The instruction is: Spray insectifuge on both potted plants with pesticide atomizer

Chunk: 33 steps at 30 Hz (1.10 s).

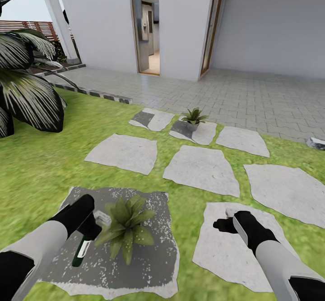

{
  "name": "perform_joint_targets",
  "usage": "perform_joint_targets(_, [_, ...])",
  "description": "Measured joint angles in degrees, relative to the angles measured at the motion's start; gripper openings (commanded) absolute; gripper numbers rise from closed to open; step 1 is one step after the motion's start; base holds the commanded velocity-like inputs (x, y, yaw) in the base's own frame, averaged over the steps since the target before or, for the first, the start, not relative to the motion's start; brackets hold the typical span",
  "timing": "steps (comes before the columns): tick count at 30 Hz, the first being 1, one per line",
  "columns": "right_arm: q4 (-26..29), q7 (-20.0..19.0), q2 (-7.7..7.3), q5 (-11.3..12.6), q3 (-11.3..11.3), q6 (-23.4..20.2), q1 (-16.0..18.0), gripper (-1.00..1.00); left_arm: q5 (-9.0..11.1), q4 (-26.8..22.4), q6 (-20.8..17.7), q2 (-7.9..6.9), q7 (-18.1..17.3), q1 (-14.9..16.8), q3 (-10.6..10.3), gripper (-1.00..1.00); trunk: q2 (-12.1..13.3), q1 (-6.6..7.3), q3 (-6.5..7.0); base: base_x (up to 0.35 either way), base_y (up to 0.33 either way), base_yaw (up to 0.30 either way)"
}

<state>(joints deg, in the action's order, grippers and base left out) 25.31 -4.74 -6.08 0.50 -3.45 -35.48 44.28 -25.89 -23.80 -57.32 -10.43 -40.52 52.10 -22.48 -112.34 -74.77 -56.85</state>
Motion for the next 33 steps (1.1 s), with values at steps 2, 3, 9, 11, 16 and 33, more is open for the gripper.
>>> perform_joint_targets(2, [0.0,0.0,0.0,0.0,0.0,0.0,0.0,1.0,0.0,0.0,0.0,-0.06,0.0,-0.3,0.0,-1.0,0.0,0.0,0.0,0.0,0.0,0.0])
perform_joint_targets(3, [0.0,0.0,0.0,0.0,0.0,0.0,0.0,1.0,0.0,0.0,0.0,-0.07,0.0,-0.6,0.0,-1.0,0.0,0.0,0.0,0.0,0.0,0.0])
perform_joint_targets(9, [0.0,0.0,0.0,0.0,0.0,0.0,0.0,1.0,0.0,0.4,0.0,-0.08,0.1,-3.7,-0.2,-1.0,0.0,0.0,0.0,0.0,0.0,0.0])
perform_joint_targets(11, [0.0,0.0,0.0,0.0,0.0,0.0,0.0,1.0,0.0,0.5,0.0,-0.1,0.1,-3.9,-0.2,-1.0,0.0,0.0,0.0,0.0,0.0,0.0])
perform_joint_targets(16, [0.0,0.0,0.0,0.0,0.0,0.0,0.0,1.0,0.0,0.6,0.0,-0.15,0.0,-4.1,-0.1,-1.0,0.0,0.0,0.0,0.0,0.0,-0.008])
perform_joint_targets(33, [0.0,0.0,0.0,0.0,-0.1,0.0,0.0,1.0,0.0,0.0,0.0,0.1,0.1,-4.0,0.0,-1.0,0.0,0.0,0.0,-0.001,0.0,-0.145])
